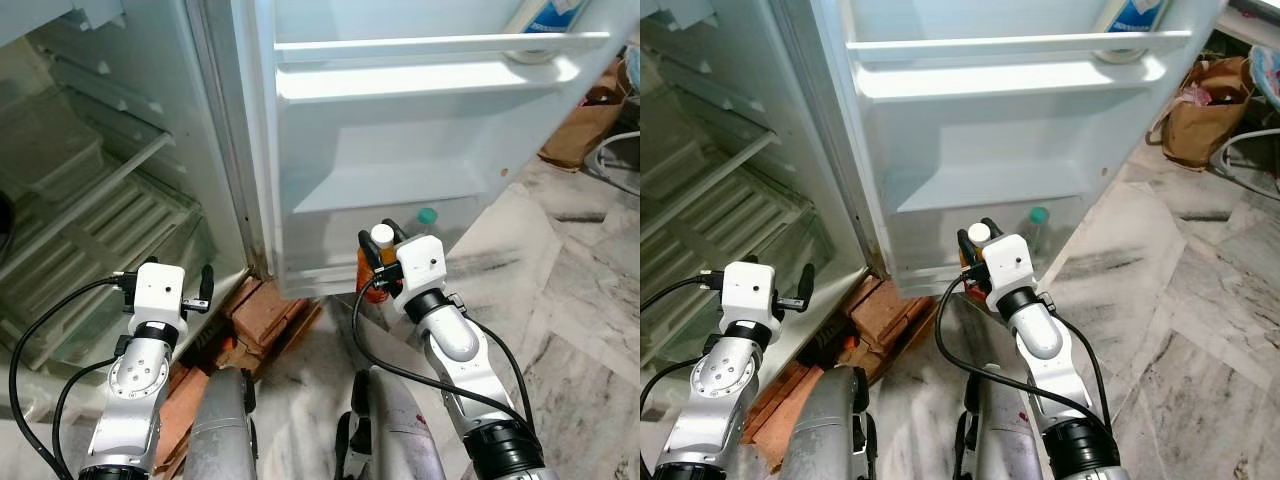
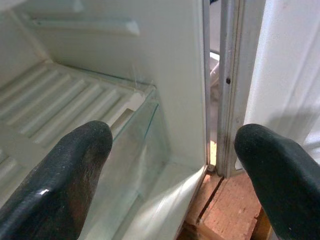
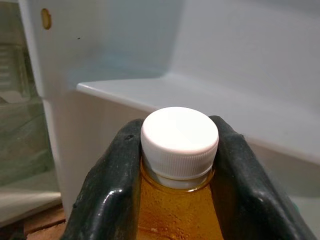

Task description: Restocking fridge

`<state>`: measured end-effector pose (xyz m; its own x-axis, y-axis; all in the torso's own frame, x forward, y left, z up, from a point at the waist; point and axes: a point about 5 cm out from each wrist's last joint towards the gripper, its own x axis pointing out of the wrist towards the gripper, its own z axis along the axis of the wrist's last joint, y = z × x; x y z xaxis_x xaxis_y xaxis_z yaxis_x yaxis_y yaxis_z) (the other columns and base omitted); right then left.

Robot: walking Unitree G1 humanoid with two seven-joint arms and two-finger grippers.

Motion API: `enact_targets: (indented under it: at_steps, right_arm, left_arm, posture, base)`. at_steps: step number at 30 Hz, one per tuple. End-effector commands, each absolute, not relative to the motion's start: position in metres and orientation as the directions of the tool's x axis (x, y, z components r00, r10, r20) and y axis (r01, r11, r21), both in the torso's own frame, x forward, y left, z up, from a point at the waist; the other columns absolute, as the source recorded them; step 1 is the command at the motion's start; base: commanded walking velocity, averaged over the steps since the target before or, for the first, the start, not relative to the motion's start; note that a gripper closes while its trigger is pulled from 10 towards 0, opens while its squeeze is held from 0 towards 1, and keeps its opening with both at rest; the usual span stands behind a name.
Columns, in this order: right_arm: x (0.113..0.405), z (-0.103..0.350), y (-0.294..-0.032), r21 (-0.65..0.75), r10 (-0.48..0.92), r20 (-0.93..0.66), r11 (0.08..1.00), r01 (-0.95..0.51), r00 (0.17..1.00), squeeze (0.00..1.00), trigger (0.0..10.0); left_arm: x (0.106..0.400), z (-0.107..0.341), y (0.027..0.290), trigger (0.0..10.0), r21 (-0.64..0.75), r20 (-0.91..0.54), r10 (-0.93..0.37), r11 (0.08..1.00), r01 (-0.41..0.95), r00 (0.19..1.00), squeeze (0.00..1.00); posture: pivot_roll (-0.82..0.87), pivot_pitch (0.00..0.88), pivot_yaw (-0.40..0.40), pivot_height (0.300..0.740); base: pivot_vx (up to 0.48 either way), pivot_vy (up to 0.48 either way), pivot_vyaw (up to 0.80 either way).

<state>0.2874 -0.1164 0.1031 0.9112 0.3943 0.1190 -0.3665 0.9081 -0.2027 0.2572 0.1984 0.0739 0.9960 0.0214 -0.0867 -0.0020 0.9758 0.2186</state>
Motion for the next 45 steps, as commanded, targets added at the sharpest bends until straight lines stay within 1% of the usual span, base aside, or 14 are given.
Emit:
enact_targets:
  at_steps: [1,4,16,27,32,39,42,45]
  right_arm:
    - [0.289,0.107,-0.120,-0.211,0.386,0.144,0.912,-0.352,0.911,0.00,10.0]
    - [0.289,0.108,-0.120,-0.213,0.385,0.147,0.912,-0.351,0.911,0.00,10.0]
    - [0.287,0.107,-0.118,-0.221,0.400,0.147,0.905,-0.364,0.905,0.00,10.0]
    - [0.283,0.106,-0.115,-0.198,0.431,0.141,0.894,-0.401,0.891,0.00,10.0]
    - [0.281,0.100,-0.113,-0.186,0.438,0.124,0.891,-0.413,0.890,0.00,10.0]
    - [0.287,0.104,-0.113,-0.203,0.444,0.137,0.888,-0.413,0.886,0.00,10.0]
    - [0.292,0.107,-0.115,-0.203,0.437,0.145,0.891,-0.405,0.888,0.00,10.0]
    - [0.295,0.110,-0.115,-0.234,0.456,0.158,0.879,-0.415,0.876,0.00,10.0]
  left_arm:
    - [0.255,0.073,0.198,10.0,0.219,-0.088,0.024,0.976,-0.004,0.996,0.00]
    - [0.255,0.072,0.199,10.0,0.218,-0.089,0.028,0.976,-0.007,0.996,0.00]
    - [0.255,0.072,0.200,10.0,0.206,-0.085,0.041,0.978,-0.022,0.996,0.00]
    - [0.252,0.074,0.203,10.0,0.200,-0.077,0.071,0.978,-0.054,0.994,0.00]
    - [0.243,0.073,0.203,10.0,0.205,-0.089,0.074,0.977,-0.054,0.993,0.00]
    - [0.241,0.074,0.206,10.0,0.216,-0.086,0.102,0.973,-0.081,0.991,0.00]
    - [0.242,0.077,0.207,10.0,0.220,-0.079,0.118,0.971,-0.098,0.990,0.00]
    - [0.240,0.082,0.209,10.0,0.222,-0.066,0.139,0.967,-0.121,0.988,0.00]
  posture:
    - [0.04,0.174,-0.046,0.631]
    - [0.03,0.174,-0.046,0.631]
    - [0.03,0.176,-0.047,0.631]
    - [0.04,0.194,-0.051,0.631]
    - [0.06,0.214,-0.050,0.591]
    - [0.07,0.222,-0.052,0.552]
    - [0.08,0.229,-0.054,0.552]
    - [0.09,0.237,-0.057,0.552]
  base:
    - [0.281,-0.251,0.00]
    - [0.294,-0.251,0.00]
    - [0.403,0.000,0.00]
    - [0.000,0.000,0.00]
    - [0.000,0.000,0.00]
    - [0.000,0.000,0.00]
    - [0.000,0.000,0.00]
    - [0.000,0.000,0.00]
